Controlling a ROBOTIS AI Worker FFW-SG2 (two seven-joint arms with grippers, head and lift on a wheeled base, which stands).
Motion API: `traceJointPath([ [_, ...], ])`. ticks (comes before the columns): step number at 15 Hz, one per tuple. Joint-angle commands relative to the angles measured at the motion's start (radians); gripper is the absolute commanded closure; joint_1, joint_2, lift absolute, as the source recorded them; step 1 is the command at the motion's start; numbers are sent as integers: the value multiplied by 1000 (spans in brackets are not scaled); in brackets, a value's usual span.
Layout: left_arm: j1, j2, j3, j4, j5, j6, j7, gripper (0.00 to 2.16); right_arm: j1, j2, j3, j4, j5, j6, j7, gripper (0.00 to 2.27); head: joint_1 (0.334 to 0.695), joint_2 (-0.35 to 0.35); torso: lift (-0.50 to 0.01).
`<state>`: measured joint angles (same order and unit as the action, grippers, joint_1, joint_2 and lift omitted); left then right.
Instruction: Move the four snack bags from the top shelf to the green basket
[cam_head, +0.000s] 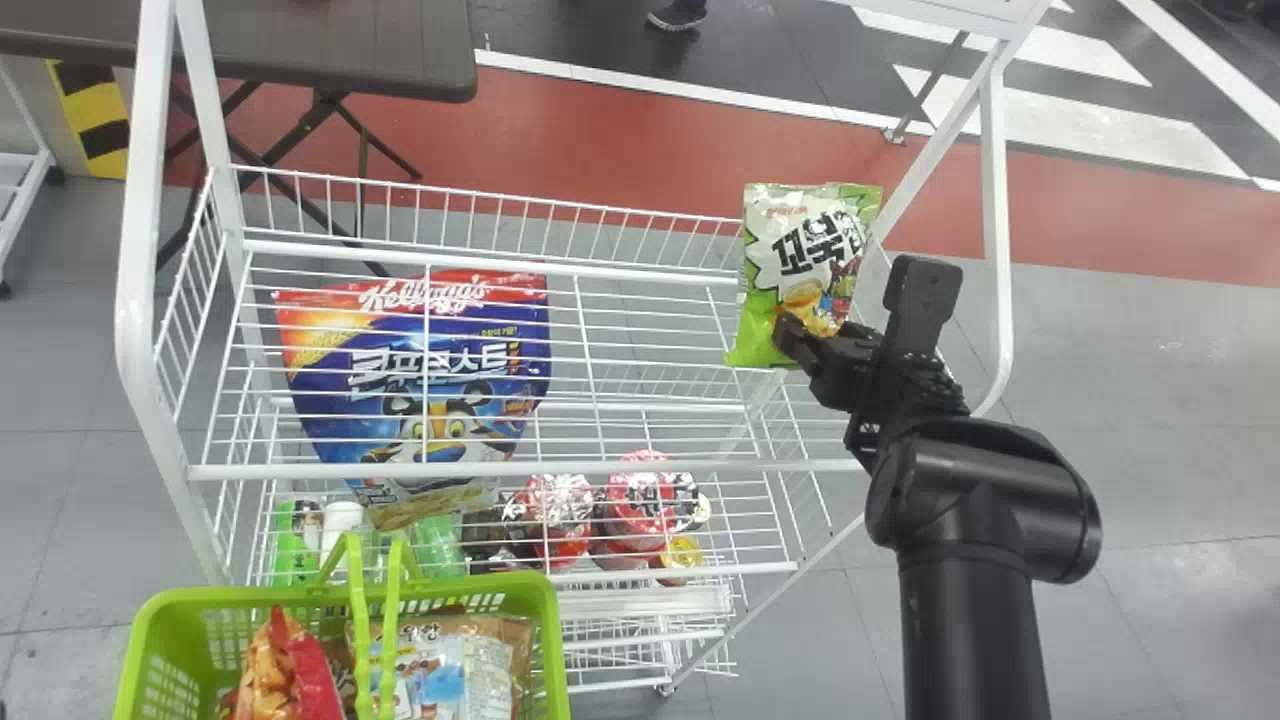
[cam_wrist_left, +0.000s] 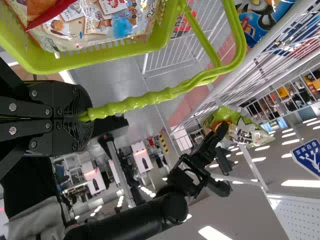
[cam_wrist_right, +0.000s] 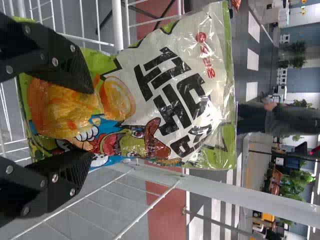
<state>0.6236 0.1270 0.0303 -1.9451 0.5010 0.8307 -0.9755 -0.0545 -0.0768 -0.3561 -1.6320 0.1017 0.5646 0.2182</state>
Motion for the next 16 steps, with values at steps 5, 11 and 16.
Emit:
traceJointPath([
  [5, 5, -1, -12, 0, -4, -3, 1, 1686, 189, 38, -4, -279, -99, -120, 1, 2240, 695, -350, 0],
  [11, 5, -7, -16, -2, -5, -3, 8, 1686, 631, 68, 39, -759, -292, -77, 38, 2240, 695, -350, 0],
  [16, 13, -17, -13, 1, -5, -9, 11, 1686, 749, 66, 62, -858, -396, 349, 181, 2240, 695, -350, 0],
])
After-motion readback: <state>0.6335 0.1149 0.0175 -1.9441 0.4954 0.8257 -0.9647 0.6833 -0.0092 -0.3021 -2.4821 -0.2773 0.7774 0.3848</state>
